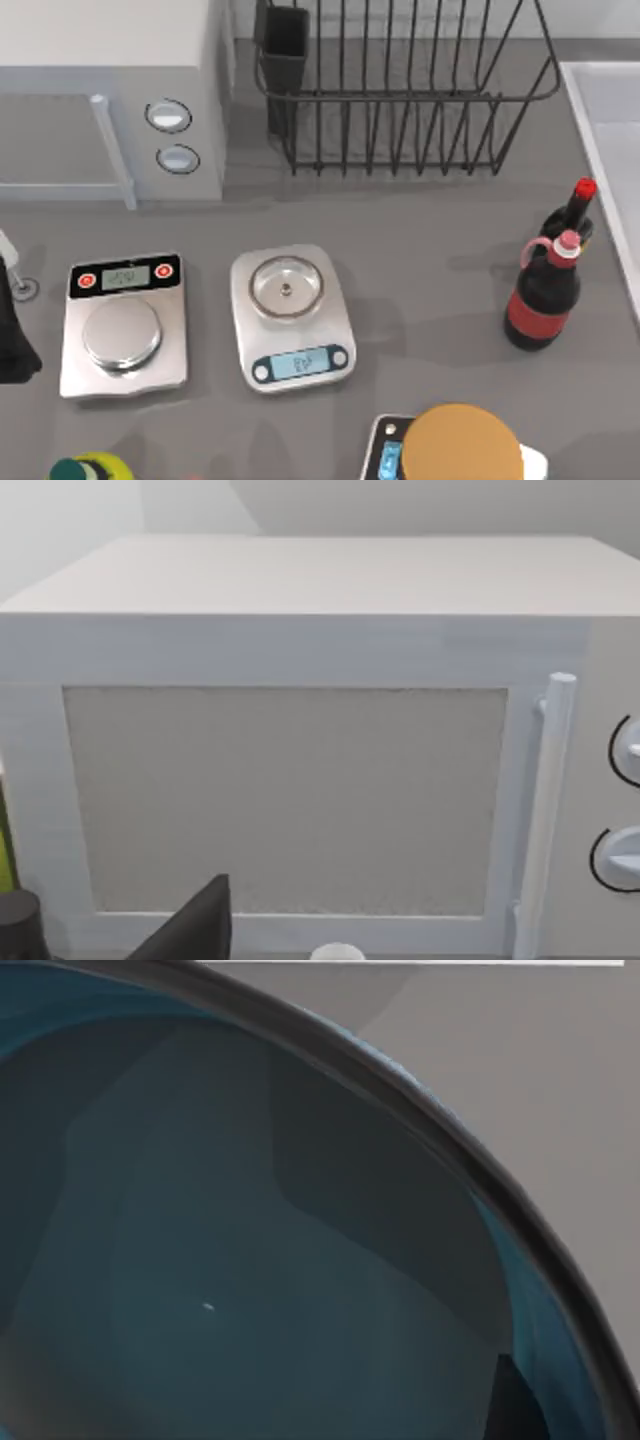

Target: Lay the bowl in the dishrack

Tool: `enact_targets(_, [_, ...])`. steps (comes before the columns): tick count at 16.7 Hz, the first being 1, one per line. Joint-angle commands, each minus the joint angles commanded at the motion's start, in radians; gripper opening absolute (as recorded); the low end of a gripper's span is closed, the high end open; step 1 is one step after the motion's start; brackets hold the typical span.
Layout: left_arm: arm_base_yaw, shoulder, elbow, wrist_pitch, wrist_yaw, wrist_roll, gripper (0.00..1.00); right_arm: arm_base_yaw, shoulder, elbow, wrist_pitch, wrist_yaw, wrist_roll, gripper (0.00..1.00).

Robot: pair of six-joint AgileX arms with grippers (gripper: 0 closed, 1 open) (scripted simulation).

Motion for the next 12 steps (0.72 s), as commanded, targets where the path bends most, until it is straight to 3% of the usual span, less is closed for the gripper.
enact_targets(5, [0.0,0.0,0.0,0.0,0.0,0.0,1.0,0.003,-0.048,0.183,-0.194,0.001,0.005,0.0])
enact_targets(12, [0.0,0.0,0.0,0.0,0.0,0.0,1.0,0.016,-0.049,0.189,-0.189,0.009,0.014,0.0])
